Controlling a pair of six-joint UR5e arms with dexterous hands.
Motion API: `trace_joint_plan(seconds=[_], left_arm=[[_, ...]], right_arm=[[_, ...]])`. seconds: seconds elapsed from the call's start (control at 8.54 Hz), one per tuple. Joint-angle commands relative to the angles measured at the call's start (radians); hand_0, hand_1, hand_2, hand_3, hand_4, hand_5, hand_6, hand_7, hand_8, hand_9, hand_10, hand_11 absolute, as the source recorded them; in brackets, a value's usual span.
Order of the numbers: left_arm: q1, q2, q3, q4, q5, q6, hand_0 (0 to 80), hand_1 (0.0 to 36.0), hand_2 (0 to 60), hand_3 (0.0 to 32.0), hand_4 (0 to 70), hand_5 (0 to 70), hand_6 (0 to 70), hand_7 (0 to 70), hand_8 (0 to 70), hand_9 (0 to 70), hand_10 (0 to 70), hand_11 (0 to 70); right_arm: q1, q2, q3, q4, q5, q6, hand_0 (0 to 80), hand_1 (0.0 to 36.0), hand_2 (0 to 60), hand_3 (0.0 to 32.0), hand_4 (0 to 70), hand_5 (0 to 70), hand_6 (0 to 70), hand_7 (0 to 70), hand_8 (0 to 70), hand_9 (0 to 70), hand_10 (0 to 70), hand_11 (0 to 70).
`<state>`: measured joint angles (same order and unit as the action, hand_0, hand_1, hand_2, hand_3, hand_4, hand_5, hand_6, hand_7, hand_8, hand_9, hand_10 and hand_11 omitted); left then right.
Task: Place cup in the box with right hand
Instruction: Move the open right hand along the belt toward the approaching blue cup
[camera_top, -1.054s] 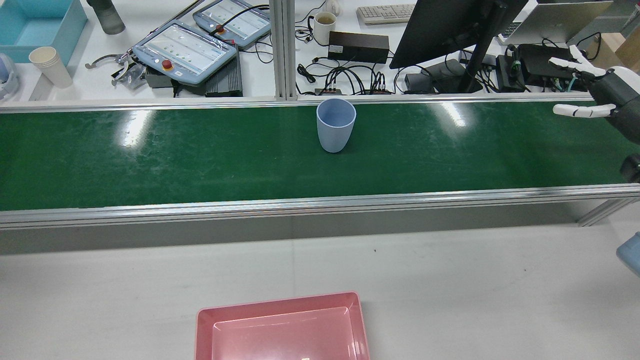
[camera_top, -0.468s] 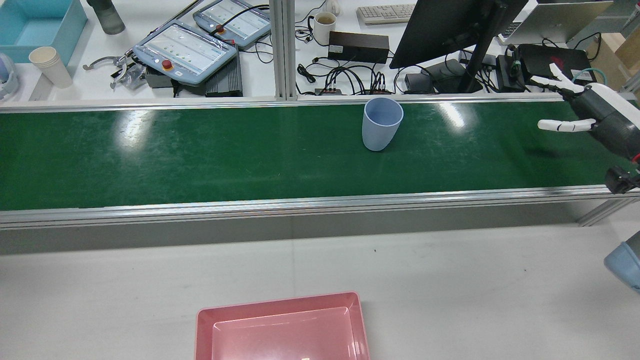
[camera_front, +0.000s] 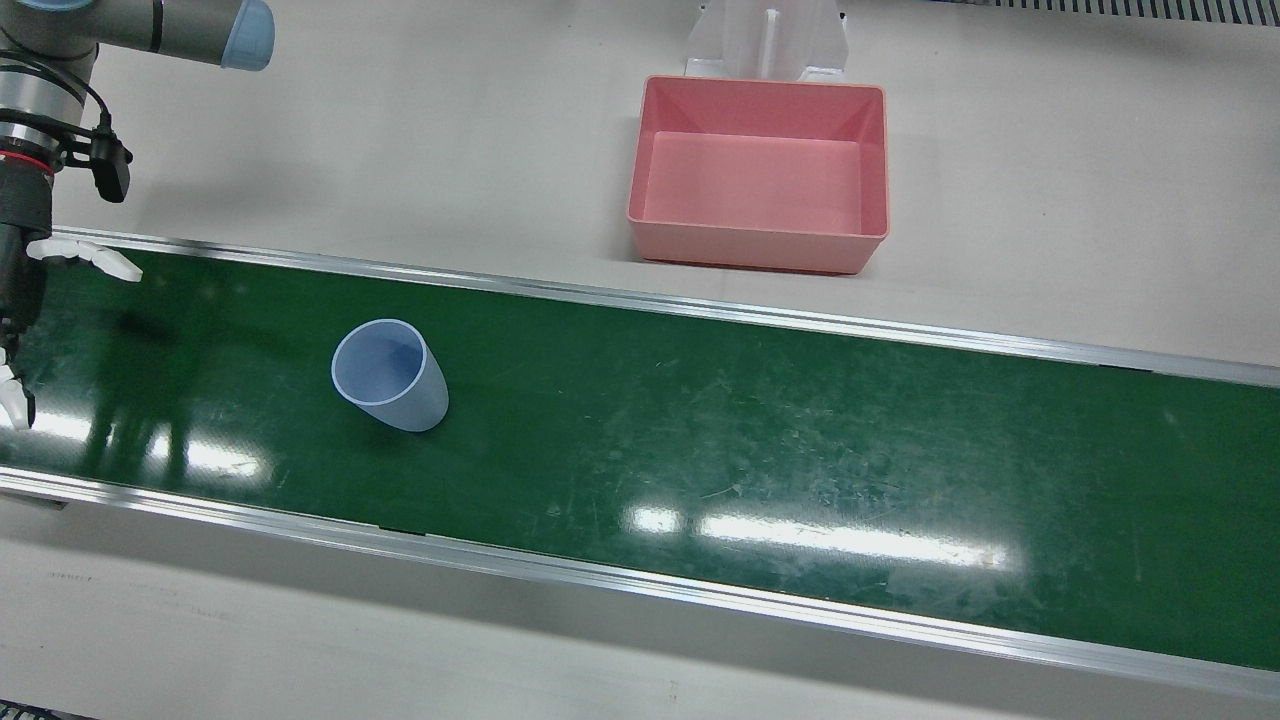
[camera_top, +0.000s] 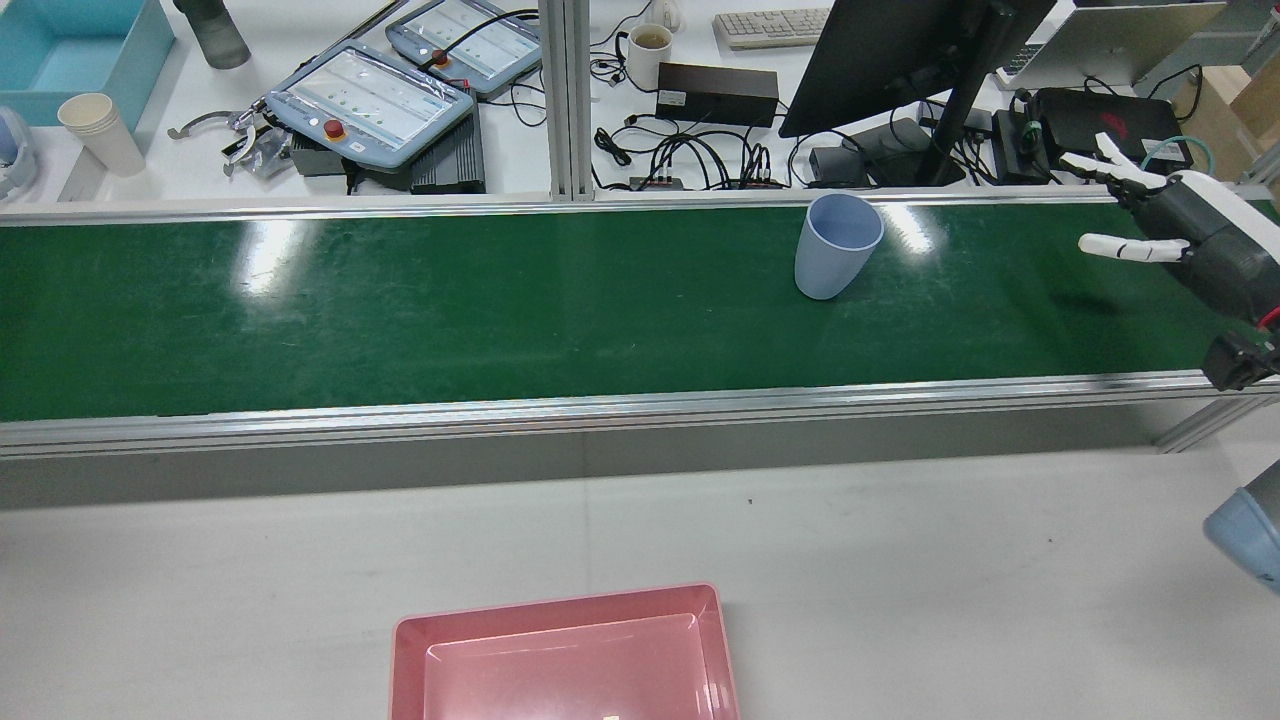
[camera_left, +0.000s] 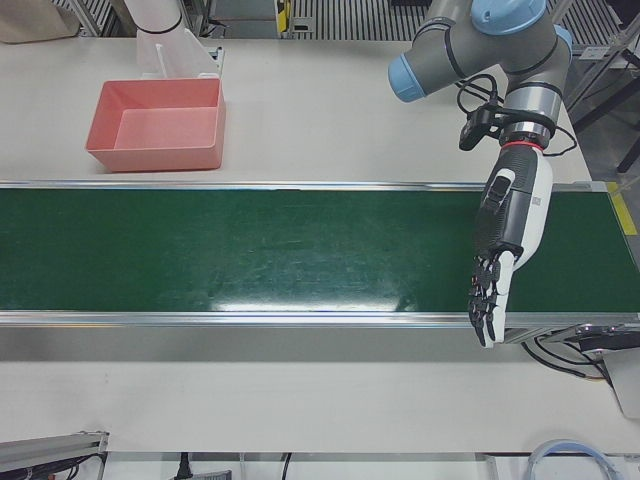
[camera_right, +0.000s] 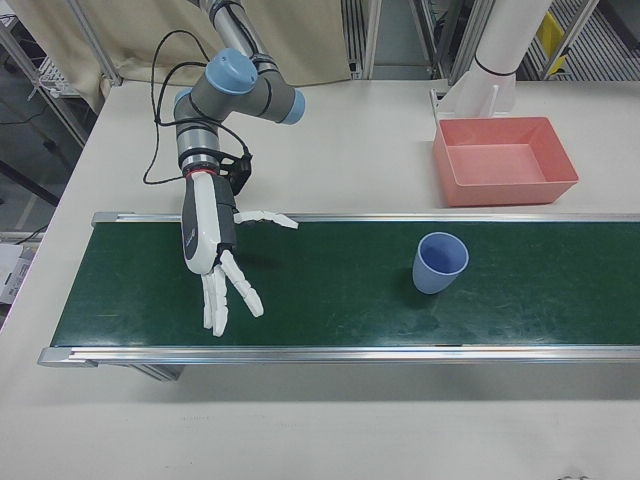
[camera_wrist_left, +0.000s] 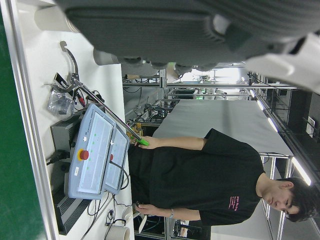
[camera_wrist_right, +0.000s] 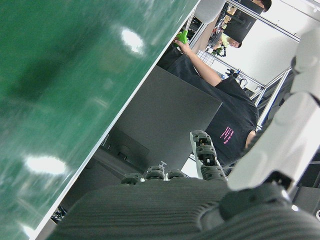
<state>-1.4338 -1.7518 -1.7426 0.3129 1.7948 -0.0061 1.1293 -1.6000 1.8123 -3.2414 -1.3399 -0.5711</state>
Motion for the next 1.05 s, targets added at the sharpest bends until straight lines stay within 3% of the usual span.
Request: trace_joint_plan(seconds=[0.0, 0.94], left_arm=[[0.0, 0.0, 0.0, 0.0, 0.0, 0.0, 0.0, 0.0, 0.0, 0.0, 0.0, 0.0, 0.0, 0.0, 0.0, 0.0, 0.0, 0.0], [0.0, 0.0, 0.0, 0.0, 0.0, 0.0, 0.0, 0.0, 0.0, 0.0, 0.0, 0.0, 0.0, 0.0, 0.0, 0.0, 0.0, 0.0]], right_arm=[[-0.029, 0.0, 0.005, -0.001, 0.002, 0.019, 36.9, 11.2, 17.6, 0.0, 0.0, 3.0, 0.6, 0.0, 2.7, 2.0, 0.0, 0.0], [-0.062, 0.0, 0.002, -0.001, 0.021, 0.016, 36.7, 11.2, 18.0, 0.0, 0.0, 3.1, 0.8, 0.0, 3.0, 2.5, 0.0, 0.0]])
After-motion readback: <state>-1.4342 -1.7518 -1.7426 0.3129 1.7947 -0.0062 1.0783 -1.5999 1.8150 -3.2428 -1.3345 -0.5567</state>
